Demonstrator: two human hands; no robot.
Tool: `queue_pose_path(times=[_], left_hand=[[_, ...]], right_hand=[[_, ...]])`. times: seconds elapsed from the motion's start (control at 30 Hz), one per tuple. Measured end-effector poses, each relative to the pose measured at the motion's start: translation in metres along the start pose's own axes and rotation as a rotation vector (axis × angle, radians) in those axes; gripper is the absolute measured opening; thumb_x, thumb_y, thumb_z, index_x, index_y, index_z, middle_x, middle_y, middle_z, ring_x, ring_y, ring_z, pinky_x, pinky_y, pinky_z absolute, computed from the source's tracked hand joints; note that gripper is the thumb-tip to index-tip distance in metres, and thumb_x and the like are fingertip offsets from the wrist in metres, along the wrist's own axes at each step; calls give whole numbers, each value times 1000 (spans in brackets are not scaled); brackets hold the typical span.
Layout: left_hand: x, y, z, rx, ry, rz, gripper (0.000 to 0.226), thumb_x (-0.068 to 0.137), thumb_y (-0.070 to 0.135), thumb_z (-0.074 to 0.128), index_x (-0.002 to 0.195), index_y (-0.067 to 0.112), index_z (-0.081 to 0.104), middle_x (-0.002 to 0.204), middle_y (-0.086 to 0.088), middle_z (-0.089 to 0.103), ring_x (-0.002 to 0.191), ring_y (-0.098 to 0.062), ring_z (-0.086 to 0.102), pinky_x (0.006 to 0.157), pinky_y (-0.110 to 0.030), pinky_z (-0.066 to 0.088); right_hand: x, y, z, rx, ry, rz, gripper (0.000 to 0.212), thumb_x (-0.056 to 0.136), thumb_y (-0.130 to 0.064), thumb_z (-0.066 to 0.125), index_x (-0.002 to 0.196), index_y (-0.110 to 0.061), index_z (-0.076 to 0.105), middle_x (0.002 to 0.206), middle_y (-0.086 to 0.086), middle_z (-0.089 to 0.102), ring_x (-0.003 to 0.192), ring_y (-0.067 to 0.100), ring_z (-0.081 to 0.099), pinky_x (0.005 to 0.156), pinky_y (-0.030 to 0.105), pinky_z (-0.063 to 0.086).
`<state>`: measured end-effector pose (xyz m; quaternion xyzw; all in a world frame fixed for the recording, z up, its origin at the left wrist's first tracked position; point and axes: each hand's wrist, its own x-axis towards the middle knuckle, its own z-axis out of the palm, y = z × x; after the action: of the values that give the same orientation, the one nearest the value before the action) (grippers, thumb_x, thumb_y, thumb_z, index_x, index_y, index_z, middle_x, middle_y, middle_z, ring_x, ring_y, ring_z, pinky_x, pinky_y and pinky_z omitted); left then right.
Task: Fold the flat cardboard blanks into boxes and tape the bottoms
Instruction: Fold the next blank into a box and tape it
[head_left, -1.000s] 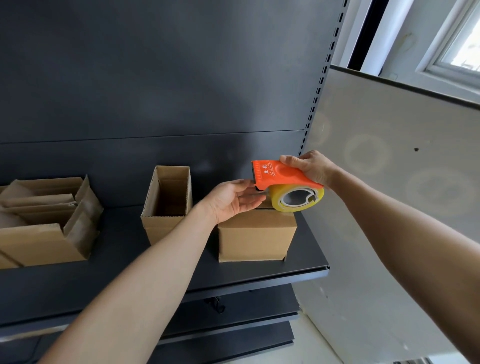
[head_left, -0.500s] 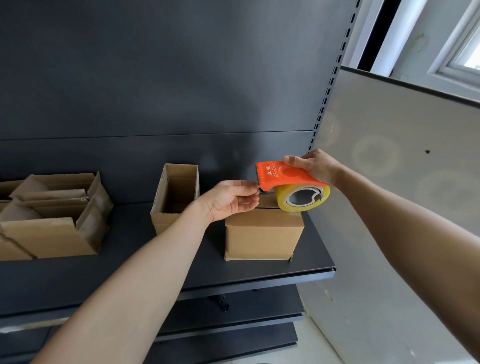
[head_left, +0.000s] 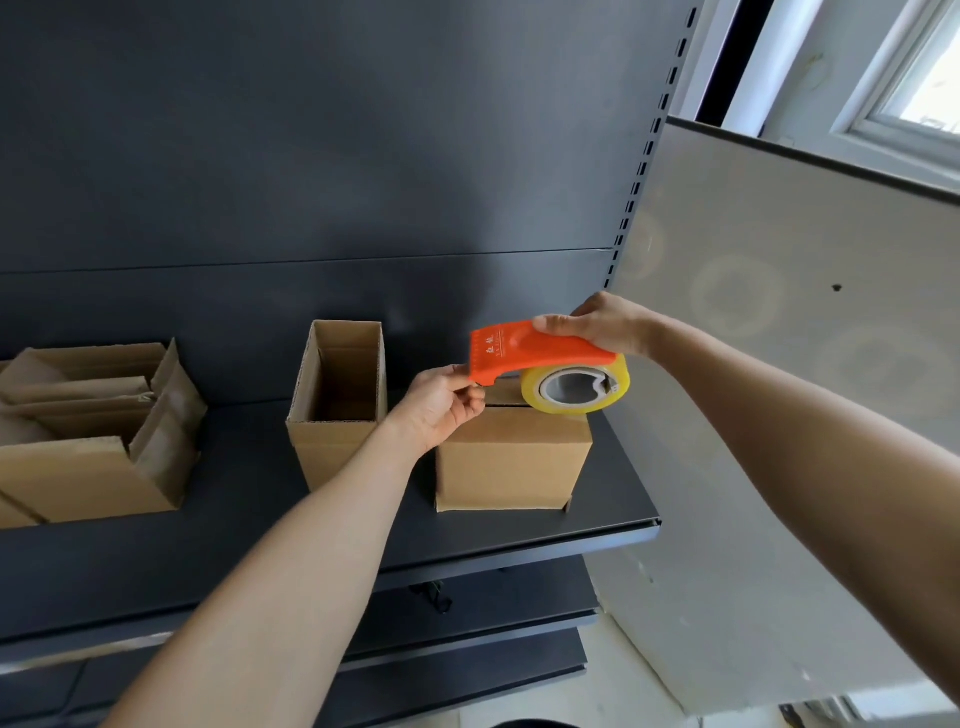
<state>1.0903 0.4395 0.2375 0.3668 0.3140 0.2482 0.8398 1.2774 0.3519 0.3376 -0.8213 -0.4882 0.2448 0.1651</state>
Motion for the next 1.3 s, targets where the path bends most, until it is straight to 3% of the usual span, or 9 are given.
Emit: queue_pose_path(times=[0.1,0.23,0.43,0.63,0.9,1.0,1.07,1.2,1.3], left_hand=[[-1,-4,-6,-97,-20,29,18,95,-3,44,83,4,55,70,-7,54,50,-8,48,48,-17,41],[0,1,-17,-321,-2,70,29,98,11,48,69,12,43,53,3,40,43,-5,39,42,-14,35],[-3,-5,-17,-540,-23,57,38,97,13,50,62,15,35,49,5,30,38,-4,31,36,-12,30],[-2,19,-29,-157,198,13,3,90,2,60,89,3,57,53,3,30,40,-4,33,39,-13,33],[-4,15,-42,13,238,19,10,93,9,59,84,6,54,60,1,34,43,-5,34,44,-14,32],[-2,12,-42,246,343,45,18,93,17,61,105,6,55,84,-6,57,76,-11,58,69,-22,47],[-1,11,-41,299,410,52,22,93,19,61,110,7,54,95,-7,57,93,-17,56,84,-30,49],[-2,18,-42,275,381,14,19,92,16,61,107,6,54,94,-8,57,84,-17,57,76,-31,53],[-1,21,-45,367,400,8,12,90,20,65,95,12,57,99,-6,60,93,-18,59,83,-33,52]], right_hand=[[0,2,-3,-27,-21,-8,71,74,-74,55,91,-6,69,89,9,69,84,25,65,83,38,50],[-7,8,-22,-72,5,43,60,77,-68,58,87,-9,67,82,6,63,72,20,58,72,32,42],[1,-6,-5,-162,-20,29,62,77,-66,61,94,-7,68,91,10,66,81,24,62,76,33,47],[13,-12,1,-214,-14,61,63,75,-70,59,86,-9,66,84,9,65,71,21,59,70,31,44],[20,-20,3,-308,-37,78,59,73,-75,57,71,-16,58,72,4,58,66,18,55,71,31,41],[24,-24,5,-340,-47,67,60,72,-76,57,70,-16,57,71,4,59,65,18,55,71,31,41],[26,-26,7,-360,-49,60,59,72,-76,57,70,-17,55,70,3,57,65,18,54,71,31,41],[28,-31,9,-403,-51,56,58,73,-76,56,70,-18,53,71,3,56,64,17,52,71,32,41],[28,-31,9,-404,-52,58,58,73,-75,56,70,-17,53,71,3,56,64,17,53,71,32,41]])
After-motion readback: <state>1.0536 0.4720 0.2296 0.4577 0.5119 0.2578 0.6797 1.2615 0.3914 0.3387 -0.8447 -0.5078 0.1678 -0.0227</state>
